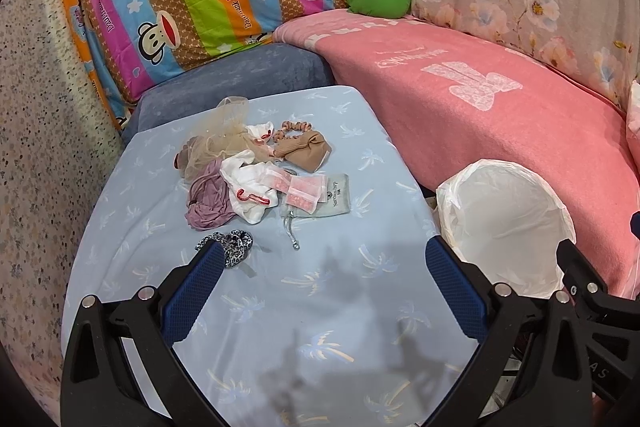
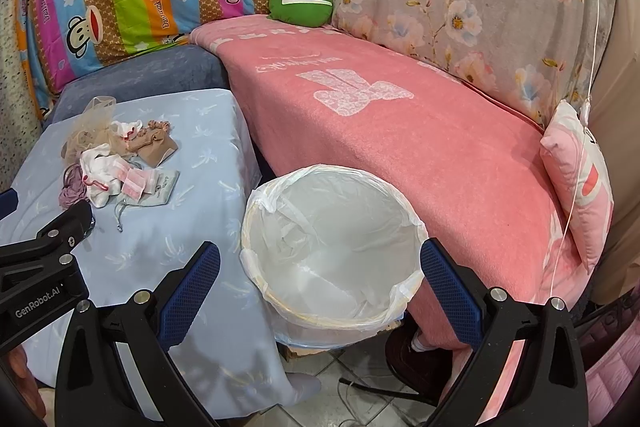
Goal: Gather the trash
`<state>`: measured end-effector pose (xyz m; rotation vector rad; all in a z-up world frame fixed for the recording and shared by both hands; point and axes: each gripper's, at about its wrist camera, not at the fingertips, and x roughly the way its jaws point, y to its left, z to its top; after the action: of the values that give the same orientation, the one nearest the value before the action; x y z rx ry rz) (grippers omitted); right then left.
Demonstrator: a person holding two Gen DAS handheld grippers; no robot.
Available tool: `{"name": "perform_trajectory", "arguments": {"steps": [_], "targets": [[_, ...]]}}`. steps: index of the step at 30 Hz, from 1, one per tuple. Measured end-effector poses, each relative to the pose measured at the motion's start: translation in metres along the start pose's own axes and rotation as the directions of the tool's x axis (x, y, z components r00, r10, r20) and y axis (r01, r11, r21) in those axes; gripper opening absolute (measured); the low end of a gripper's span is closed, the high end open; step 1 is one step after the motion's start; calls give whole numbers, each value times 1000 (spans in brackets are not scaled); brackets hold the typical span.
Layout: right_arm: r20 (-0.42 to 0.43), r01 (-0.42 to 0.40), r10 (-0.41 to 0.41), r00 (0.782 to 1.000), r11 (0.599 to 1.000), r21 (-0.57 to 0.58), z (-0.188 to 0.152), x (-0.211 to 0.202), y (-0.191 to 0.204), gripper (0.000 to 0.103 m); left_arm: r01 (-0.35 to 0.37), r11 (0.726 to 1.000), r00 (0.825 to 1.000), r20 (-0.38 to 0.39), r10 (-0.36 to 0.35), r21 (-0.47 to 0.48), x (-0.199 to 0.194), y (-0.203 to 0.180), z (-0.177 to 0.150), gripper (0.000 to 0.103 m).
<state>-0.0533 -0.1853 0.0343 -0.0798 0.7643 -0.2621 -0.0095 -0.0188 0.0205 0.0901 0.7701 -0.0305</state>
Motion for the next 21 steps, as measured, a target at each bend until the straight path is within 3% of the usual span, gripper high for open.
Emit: {"name": "perform_trajectory", "arguments": {"steps": [21], "targets": [[7,1,-1,1000,1000,9,1,-2,-4,97,-5,1000,1000,16,4,9,-4,-6,-1,96]]}}
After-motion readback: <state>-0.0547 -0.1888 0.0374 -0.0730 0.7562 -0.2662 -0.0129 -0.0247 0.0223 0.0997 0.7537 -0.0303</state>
